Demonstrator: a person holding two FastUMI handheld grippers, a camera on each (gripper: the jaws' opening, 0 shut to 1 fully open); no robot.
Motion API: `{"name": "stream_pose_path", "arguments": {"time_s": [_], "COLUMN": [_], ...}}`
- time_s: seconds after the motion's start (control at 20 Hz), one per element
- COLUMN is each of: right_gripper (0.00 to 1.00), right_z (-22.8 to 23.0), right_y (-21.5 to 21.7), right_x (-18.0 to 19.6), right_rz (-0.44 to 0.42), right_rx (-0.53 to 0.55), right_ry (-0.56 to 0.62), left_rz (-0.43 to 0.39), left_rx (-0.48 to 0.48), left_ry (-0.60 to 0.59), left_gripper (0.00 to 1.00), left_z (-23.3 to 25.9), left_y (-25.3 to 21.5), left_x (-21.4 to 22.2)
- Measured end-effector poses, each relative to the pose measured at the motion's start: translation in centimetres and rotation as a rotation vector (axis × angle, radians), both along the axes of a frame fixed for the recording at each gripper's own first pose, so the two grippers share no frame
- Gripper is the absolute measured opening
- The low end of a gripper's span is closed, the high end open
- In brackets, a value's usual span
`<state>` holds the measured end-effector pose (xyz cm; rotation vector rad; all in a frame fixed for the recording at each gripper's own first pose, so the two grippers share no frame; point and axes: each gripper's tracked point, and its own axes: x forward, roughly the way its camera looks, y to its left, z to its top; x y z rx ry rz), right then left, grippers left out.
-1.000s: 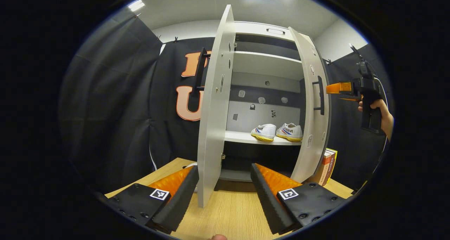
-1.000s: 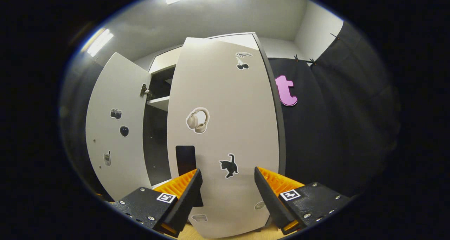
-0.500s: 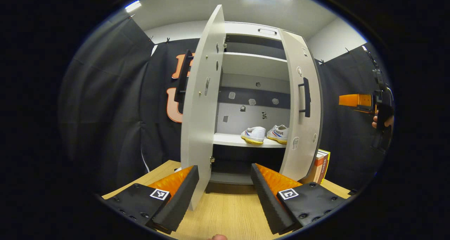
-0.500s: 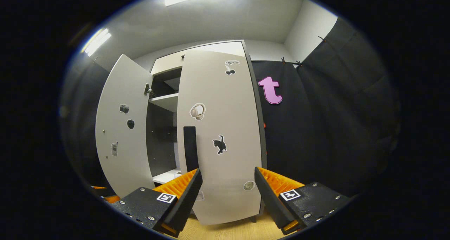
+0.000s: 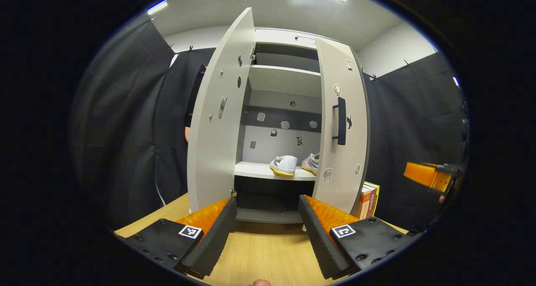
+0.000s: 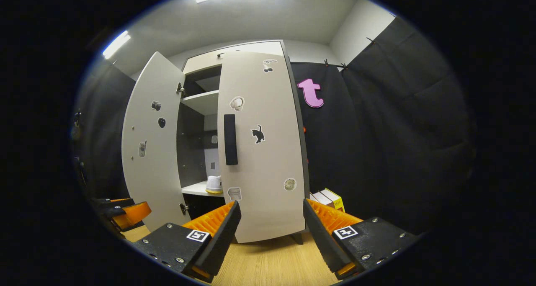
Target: Grab one shoe with the right hand and put it into the shoe cabinet, grab the other shoe with the left hand and put it into the shoe cabinet; then close the right door with the right hand and the left door with the left hand.
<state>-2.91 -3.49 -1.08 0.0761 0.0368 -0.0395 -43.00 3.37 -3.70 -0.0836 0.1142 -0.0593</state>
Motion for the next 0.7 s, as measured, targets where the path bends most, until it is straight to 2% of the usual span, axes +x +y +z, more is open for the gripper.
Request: {"name": "stream_pose_path", "arguments": {"time_s": [0.05,0.15,0.25,0.3,0.4,0.45,0.7], "right_gripper": [0.92,0.92,0.92,0.92,0.92,0.92,0.92], "right_z": [-0.2,-0.2,-0.3,-0.5,-0.9,-1.0,-1.2], "right_y": [0.0,0.0,0.2,0.3,0.7,1.0,2.2], "right_x": [-0.1,-0.2,-0.1,0.0,0.2,0.3,0.8], "right_rz": [-0.002,0.002,0.016,0.023,0.036,0.046,0.087], "right_rx": [0.006,0.008,0.005,0.003,0.006,0.015,0.041], "right_ry": [0.002,-0.001,0.001,0.004,0.012,0.014,0.023], "left_rz": [0.001,0.022,0.059,0.087,0.169,0.218,0.4], "left_rx": [-0.015,-0.023,-0.048,-0.065,-0.062,-0.052,0.02], "left_ry": [-0.004,-0.037,-0.081,-0.102,-0.111,-0.1,-0.117], "left_gripper": [0.94,0.97,0.94,0.97,0.99,0.96,0.97], "left_z": [0.4,2.4,5.5,7.2,9.5,10.1,12.0], "left_y": [0.0,1.0,3.2,4.7,9.1,11.6,21.7], "left_x": [0.1,0.4,0.7,0.8,0.7,0.9,3.0]}}
